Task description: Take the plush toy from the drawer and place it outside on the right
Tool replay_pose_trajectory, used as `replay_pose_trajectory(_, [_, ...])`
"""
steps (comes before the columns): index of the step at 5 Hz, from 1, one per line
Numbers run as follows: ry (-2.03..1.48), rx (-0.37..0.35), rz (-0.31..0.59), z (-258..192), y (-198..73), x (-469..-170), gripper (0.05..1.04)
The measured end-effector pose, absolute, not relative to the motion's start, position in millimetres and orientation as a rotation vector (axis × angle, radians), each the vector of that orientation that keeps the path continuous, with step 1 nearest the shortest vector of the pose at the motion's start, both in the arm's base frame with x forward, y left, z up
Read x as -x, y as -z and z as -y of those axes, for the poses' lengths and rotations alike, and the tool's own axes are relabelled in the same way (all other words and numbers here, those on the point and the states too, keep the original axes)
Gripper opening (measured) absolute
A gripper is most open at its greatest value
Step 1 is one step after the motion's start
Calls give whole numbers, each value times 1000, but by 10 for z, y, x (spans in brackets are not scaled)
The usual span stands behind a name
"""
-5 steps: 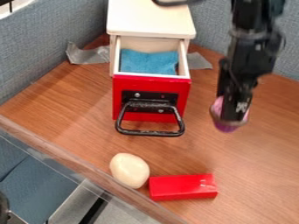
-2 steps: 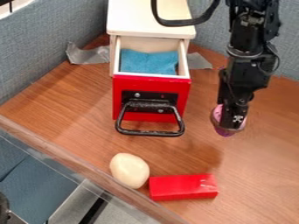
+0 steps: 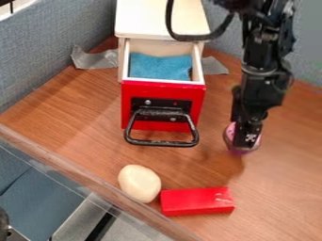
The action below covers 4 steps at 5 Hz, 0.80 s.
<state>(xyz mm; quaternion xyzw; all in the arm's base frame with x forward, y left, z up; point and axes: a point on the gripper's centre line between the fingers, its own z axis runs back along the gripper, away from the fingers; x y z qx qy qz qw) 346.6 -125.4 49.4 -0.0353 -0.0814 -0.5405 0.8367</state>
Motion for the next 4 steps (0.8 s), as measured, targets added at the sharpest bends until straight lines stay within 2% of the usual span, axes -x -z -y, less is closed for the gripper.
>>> replay_pose_trajectory(1, [1141,70,169,1248,-464,-3476,785])
replay_pose_trajectory(2, [1142,62,156,1234,-409,-3484,827])
replay_pose_trajectory(3, [1140,56,164,1232,-404,-3501,1021])
replay_pose_trajectory(4, [1143,53,164,1240,-410,-3499,1012])
